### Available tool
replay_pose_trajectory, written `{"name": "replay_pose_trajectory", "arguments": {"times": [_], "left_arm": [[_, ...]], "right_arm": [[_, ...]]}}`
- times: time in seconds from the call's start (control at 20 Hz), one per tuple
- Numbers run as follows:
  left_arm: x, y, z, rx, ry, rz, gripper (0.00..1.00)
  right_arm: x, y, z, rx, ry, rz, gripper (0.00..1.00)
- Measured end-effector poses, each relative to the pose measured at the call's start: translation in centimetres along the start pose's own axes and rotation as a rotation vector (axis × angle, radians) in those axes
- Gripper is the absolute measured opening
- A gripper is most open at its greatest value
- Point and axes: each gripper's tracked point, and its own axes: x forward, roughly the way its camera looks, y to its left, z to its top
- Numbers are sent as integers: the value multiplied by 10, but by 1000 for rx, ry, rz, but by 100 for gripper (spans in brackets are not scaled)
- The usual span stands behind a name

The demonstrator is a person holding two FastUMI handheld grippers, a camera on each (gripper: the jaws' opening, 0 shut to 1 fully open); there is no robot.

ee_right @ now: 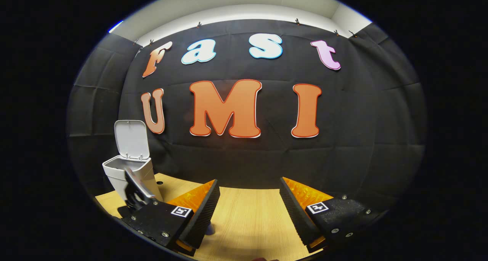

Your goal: Press the lid of the desktop garbage bin to open it, pick up the crumpled paper on the desktop and throw it into the bin, then pick up the pop can on the desktop and drop it into the bin, and finally close the garbage bin lid.

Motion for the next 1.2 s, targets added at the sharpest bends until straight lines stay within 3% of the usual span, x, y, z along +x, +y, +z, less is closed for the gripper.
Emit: {"name": "replay_pose_trajectory", "arguments": {"times": [0.2, 0.3, 0.35, 0.4, 0.65, 0.7, 0.8, 1.2], "left_arm": [[33, -5, -42, -39, 138, 7, 98], [49, -4, -56, -48, 169, 7, 98], [55, -4, -64, -58, 183, 6, 94], [62, -5, -69, -62, 197, 5, 98], [86, -5, -81, -46, 220, 7, 98], [90, -5, -81, -51, 215, 8, 89], [88, -3, -76, -59, 220, 4, 86], [42, 5, -14, -54, 110, 10, 83]], "right_arm": [[-9, -11, -6, -23, 22, -34, 94], [-14, -15, -8, -33, 33, -48, 94], [-15, -16, -8, -33, 37, -53, 94], [-17, -17, -8, -32, 39, -57, 94], [-24, -21, -13, -19, 64, -72, 94], [-24, -22, -13, -16, 66, -78, 94], [-28, -27, -12, -18, 58, -88, 94], [-19, -19, -14, 6, 48, -66, 94]]}}
